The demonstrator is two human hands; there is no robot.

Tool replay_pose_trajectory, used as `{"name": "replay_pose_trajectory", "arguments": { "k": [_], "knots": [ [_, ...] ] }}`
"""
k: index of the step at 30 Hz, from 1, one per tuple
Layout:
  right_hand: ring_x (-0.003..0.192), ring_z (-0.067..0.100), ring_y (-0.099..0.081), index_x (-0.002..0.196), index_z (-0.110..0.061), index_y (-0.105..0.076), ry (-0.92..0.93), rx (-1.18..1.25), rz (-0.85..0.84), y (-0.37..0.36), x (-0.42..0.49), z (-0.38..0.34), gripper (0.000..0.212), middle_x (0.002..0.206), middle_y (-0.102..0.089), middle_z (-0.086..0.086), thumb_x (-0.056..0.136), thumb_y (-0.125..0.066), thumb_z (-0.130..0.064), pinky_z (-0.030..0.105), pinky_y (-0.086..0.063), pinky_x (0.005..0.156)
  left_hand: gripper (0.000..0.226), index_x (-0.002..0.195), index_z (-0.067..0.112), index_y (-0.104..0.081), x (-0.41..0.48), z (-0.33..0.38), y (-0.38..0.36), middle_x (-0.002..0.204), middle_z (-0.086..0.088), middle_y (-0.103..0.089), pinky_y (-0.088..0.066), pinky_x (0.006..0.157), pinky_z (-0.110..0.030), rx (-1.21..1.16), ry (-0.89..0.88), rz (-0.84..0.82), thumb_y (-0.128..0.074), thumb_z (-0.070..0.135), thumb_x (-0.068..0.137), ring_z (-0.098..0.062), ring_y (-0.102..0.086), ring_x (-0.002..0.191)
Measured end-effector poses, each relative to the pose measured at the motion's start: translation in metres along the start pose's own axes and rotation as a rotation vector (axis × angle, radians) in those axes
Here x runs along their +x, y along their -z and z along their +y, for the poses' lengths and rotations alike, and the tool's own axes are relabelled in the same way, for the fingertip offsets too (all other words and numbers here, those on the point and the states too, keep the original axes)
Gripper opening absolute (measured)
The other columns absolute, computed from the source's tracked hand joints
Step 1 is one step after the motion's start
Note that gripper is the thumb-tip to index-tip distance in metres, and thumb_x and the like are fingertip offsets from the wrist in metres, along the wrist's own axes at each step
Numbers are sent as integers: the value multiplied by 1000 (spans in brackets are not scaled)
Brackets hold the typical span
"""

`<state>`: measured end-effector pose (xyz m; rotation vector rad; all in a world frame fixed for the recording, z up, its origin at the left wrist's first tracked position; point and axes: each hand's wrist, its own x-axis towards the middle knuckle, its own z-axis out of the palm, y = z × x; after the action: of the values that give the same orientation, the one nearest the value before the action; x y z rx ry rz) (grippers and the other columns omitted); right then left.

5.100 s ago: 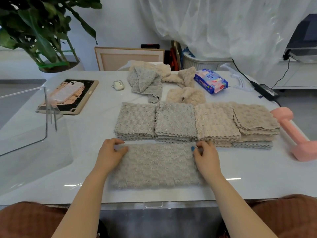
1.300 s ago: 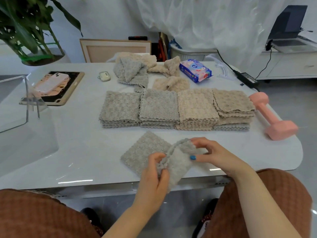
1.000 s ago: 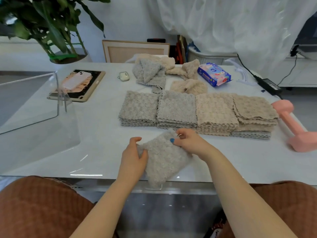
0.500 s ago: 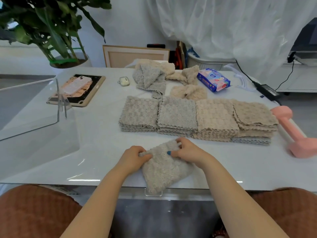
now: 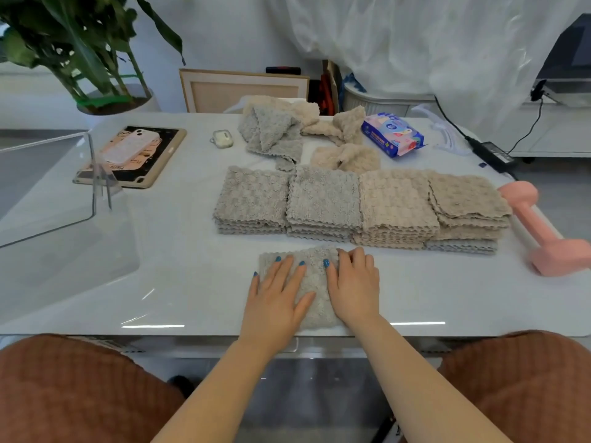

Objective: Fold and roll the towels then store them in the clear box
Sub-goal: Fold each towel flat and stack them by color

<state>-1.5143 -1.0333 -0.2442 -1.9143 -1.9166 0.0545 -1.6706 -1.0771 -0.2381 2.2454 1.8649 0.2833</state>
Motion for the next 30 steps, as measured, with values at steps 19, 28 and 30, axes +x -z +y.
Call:
{"name": "replay_pose_trajectory", "arguments": {
  "k": [19, 28, 30],
  "knots": [
    [82, 31, -66, 86, 0, -54, -532, 1134, -668, 72, 39, -10, 29, 92, -66, 23, 75, -77, -14, 38, -52, 75, 32, 106, 10, -55, 19, -21, 80, 106, -9, -67, -56, 67, -29, -1245, 561, -53, -73, 15, 81, -18, -67, 89],
    [59, 13, -36, 82, -20, -36, -184, 936, -252, 81, 113, -87, 24, 72, -40, 0, 91, -49, -2, 26, -31, 53, 33, 117, 24, -26, 97, -58, 145, 113, -10, -53, -51, 74, -40, -1002, 339, 365, -51, 22, 96, -21, -58, 91],
    [63, 17, -38, 85, -16, -41, -81, 859, -264, 69, 127, -108, 28, 80, -42, 5, 84, -35, 12, 27, -30, 53, 30, 123, 22, -27, 116, -67, 144, 115, -4, -49, -47, 68, -34, -873, 289, 452, -43, 18, 99, -19, -56, 90]
  ]
}}
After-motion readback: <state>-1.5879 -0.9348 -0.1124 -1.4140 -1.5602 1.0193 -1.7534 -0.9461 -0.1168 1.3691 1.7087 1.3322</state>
